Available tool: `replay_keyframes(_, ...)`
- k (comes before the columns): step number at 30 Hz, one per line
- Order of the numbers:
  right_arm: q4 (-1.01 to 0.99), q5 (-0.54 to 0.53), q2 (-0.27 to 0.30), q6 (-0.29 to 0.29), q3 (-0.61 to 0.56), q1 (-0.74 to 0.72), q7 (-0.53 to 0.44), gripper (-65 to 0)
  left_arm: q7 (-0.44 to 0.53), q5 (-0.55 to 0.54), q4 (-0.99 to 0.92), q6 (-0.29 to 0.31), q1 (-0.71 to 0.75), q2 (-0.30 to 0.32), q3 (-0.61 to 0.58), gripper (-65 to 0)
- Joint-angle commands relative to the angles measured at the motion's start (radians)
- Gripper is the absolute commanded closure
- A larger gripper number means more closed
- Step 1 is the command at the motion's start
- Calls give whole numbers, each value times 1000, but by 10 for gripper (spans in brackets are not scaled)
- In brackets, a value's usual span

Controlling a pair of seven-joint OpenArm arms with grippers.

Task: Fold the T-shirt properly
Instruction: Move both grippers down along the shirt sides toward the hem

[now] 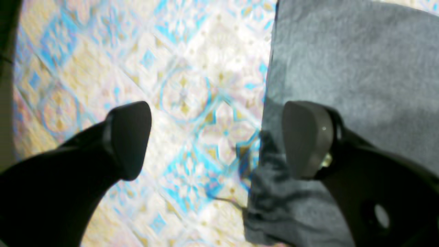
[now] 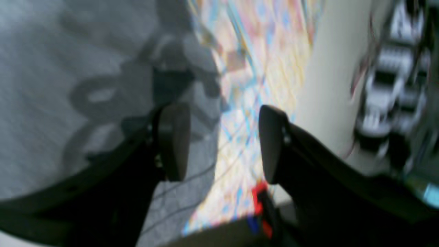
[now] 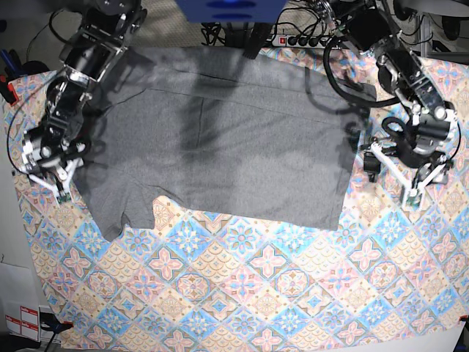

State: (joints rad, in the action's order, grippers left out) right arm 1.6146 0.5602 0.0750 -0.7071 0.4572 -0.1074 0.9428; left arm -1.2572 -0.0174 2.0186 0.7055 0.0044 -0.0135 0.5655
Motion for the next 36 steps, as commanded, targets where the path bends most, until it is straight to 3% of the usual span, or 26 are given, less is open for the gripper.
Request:
replay_keyframes(1, 17, 7, 18, 9, -10, -36, -11, -335, 12, 30, 14, -7, -22, 7, -20, -589)
replay_keyframes(8, -27, 5, 19, 9, -79, -136, 41, -514, 12, 176, -85, -7, -90, 5, -106, -589)
replay_keyframes(14, -178, 5, 24, 9, -160, -232, 40, -517, 14, 211, -275, -7, -179, 8, -101, -589)
replay_keyframes(21, -408, 5, 22, 9, -159, -355, -49, -517, 20, 207, -295, -7, -209, 5, -104, -589)
replay_keyframes(30, -805, -1, 26, 9, -157, -556, -299, -517, 20, 215, -296, -7, -212, 5, -104, -589)
replay_keyframes(36, -1003, -33, 73, 9, -156, -601, -400, -517, 14, 215, -296, -7, -208, 5, -100, -589)
